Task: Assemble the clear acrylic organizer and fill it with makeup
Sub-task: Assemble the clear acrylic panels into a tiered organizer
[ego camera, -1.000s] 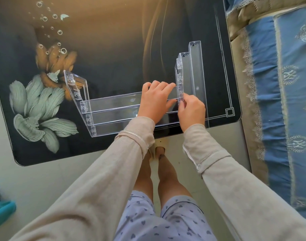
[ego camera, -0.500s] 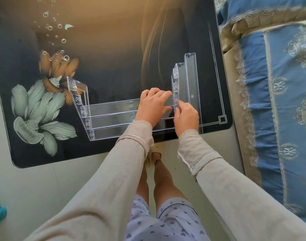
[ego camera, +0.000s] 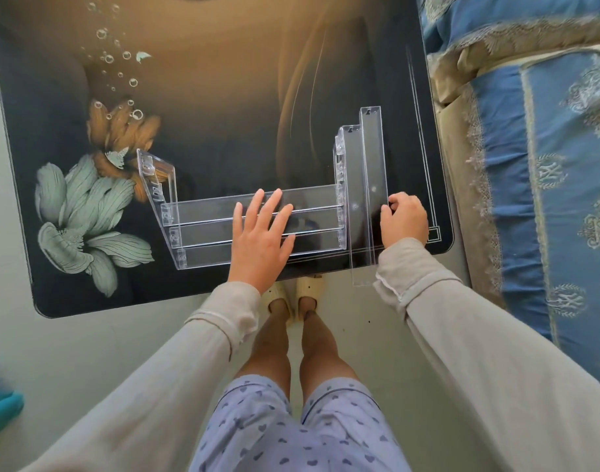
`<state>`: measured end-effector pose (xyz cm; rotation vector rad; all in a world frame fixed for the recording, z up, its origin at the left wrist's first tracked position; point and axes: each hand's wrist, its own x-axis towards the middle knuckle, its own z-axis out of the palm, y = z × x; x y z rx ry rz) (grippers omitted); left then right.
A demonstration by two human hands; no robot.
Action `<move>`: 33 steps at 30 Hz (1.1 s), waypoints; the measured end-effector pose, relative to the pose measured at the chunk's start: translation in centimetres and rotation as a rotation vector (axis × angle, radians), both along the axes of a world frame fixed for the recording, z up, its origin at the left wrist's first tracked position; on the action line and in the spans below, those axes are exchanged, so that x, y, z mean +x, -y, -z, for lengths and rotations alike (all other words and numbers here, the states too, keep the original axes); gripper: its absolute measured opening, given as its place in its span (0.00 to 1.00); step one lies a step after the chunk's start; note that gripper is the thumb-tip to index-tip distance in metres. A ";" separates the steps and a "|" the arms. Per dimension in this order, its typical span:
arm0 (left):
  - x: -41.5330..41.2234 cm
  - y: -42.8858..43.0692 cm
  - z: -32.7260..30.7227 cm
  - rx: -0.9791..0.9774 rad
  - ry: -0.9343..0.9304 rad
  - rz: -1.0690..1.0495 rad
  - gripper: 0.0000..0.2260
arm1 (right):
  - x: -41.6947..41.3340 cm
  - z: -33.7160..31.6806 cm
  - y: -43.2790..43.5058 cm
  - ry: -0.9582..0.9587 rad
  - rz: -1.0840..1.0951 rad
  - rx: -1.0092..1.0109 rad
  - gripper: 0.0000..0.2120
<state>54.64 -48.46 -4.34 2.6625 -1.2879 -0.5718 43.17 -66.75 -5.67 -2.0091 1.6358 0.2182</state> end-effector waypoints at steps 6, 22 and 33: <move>-0.2 0.5 1.1 0.089 0.049 0.077 0.24 | -1.0 0.5 1.4 -0.019 0.000 -0.045 0.11; -0.4 0.9 1.7 0.083 0.075 0.099 0.26 | 0.8 0.8 1.0 0.114 0.001 -0.122 0.16; 3.2 -3.6 -2.1 -0.389 0.021 -0.568 0.14 | 5.0 -6.6 -5.5 0.469 -0.402 -0.163 0.16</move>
